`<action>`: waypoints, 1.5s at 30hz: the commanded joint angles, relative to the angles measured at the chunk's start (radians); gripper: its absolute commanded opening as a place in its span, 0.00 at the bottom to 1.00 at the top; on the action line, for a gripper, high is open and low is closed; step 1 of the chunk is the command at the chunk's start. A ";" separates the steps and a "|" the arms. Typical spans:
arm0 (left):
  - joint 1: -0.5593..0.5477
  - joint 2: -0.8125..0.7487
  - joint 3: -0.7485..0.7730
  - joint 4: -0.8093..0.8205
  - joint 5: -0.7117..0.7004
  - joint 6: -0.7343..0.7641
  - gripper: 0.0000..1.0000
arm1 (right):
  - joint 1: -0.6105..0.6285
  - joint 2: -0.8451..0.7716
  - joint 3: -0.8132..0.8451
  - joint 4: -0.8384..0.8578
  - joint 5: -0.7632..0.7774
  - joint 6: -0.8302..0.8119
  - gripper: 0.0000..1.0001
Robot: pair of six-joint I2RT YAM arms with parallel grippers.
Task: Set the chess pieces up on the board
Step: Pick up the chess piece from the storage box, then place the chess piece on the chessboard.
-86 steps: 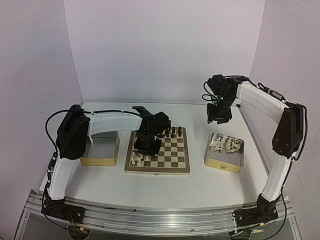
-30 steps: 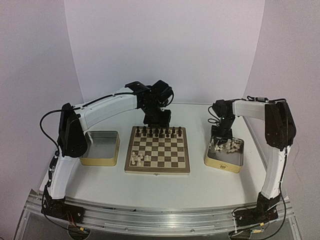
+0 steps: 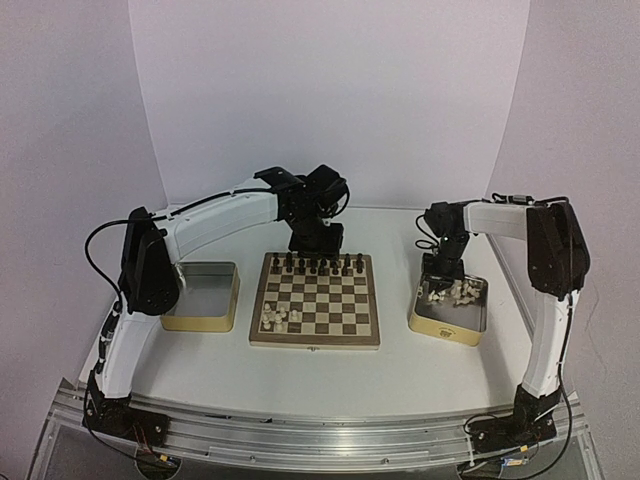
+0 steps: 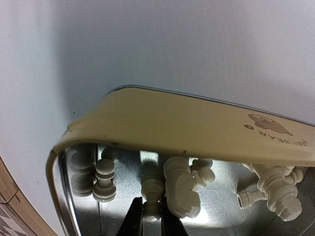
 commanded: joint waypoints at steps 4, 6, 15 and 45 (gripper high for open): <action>0.000 0.001 0.037 0.029 0.012 0.007 0.40 | -0.002 -0.020 0.013 0.006 -0.003 -0.005 0.00; 0.000 0.001 0.037 0.029 0.012 0.008 0.40 | -0.001 -0.043 0.013 0.005 -0.003 -0.005 0.00; 0.000 0.002 0.036 0.034 0.015 0.014 0.40 | -0.002 -0.171 0.005 -0.047 0.013 -0.008 0.00; 0.183 -0.340 -0.356 0.083 -0.011 -0.141 0.40 | 0.493 -0.020 0.345 -0.174 0.022 0.051 0.00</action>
